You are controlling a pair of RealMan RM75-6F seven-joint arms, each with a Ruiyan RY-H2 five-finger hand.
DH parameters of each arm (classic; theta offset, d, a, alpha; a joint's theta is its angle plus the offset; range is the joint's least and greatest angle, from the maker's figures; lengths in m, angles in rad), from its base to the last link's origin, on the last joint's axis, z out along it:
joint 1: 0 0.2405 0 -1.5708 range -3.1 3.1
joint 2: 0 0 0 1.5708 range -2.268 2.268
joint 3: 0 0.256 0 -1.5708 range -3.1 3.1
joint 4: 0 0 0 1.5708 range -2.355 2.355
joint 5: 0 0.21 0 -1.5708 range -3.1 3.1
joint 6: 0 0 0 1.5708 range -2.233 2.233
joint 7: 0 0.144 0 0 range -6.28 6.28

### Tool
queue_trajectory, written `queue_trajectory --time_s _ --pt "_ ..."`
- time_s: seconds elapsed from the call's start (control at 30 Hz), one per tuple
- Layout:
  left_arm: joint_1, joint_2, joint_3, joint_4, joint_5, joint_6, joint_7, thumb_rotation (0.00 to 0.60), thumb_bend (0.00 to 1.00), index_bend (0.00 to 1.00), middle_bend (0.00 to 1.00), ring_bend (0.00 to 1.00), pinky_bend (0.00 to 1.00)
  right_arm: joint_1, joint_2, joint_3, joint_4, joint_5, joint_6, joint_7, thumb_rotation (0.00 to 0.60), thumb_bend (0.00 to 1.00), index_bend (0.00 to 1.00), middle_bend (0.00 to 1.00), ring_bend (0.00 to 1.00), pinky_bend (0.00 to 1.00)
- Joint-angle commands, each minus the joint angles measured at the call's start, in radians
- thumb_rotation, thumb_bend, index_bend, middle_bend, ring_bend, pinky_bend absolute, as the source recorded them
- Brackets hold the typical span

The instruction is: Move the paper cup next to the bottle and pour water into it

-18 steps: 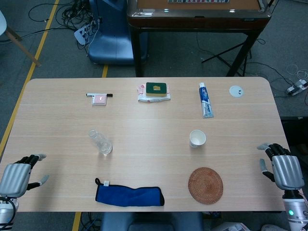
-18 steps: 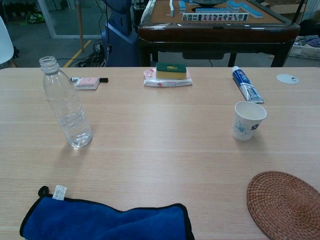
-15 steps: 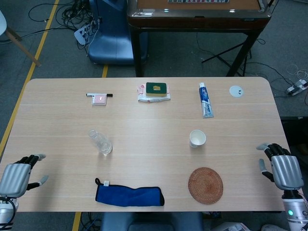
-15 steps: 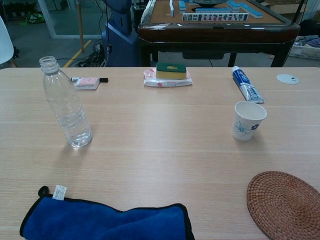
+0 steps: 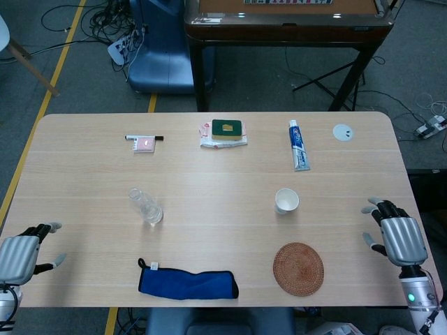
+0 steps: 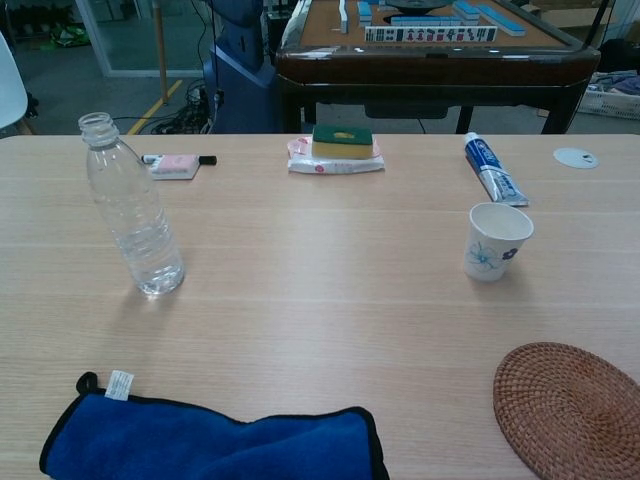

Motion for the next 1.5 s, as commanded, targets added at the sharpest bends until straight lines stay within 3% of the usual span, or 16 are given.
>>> queue_trajectory --time_s 0.03,0.13,0.27,0.47,0.67,0.9,1.5 --pt "0.002 0.003 0.002 -0.003 0.002 0.003 -0.005 0.600 0.15 0.32 0.38 0.41 0.63 0.040 -0.014 0.025 -0.002 0.033 -0.050 -0.066 0.600 0.24 0.38 0.25 0.22 0.39" --pt "0.004 0.008 0.001 -0.008 0.003 0.007 -0.013 0.600 0.15 0.32 0.38 0.41 0.63 0.083 -0.023 0.040 -0.011 0.066 -0.113 -0.129 0.600 0.24 0.38 0.34 0.33 0.44" --pt "0.006 0.014 0.003 -0.015 0.008 0.011 -0.019 0.600 0.15 0.32 0.38 0.41 0.63 0.144 -0.056 0.061 0.005 0.092 -0.177 -0.192 0.600 0.24 0.38 0.32 0.33 0.45" --pt "0.007 0.025 0.003 -0.023 0.011 0.013 -0.035 0.600 0.15 0.32 0.37 0.41 0.63 0.219 -0.121 0.077 0.049 0.114 -0.247 -0.242 0.600 0.24 0.38 0.21 0.20 0.43" --pt "0.012 0.039 0.000 -0.031 0.010 0.023 -0.058 0.600 0.15 0.32 0.36 0.41 0.63 0.280 -0.177 0.064 0.096 0.099 -0.302 -0.273 0.600 0.20 0.38 0.06 0.01 0.20" --pt "0.011 0.046 0.002 -0.036 0.010 0.015 -0.068 0.600 0.15 0.32 0.36 0.41 0.63 0.330 -0.246 0.058 0.165 0.092 -0.330 -0.290 0.600 0.21 0.42 0.00 0.00 0.08" --pt "0.007 0.068 0.005 -0.057 -0.010 -0.013 -0.074 0.600 0.15 0.32 0.36 0.41 0.63 0.399 -0.316 0.043 0.232 0.129 -0.397 -0.288 0.600 0.35 0.49 0.00 0.00 0.08"
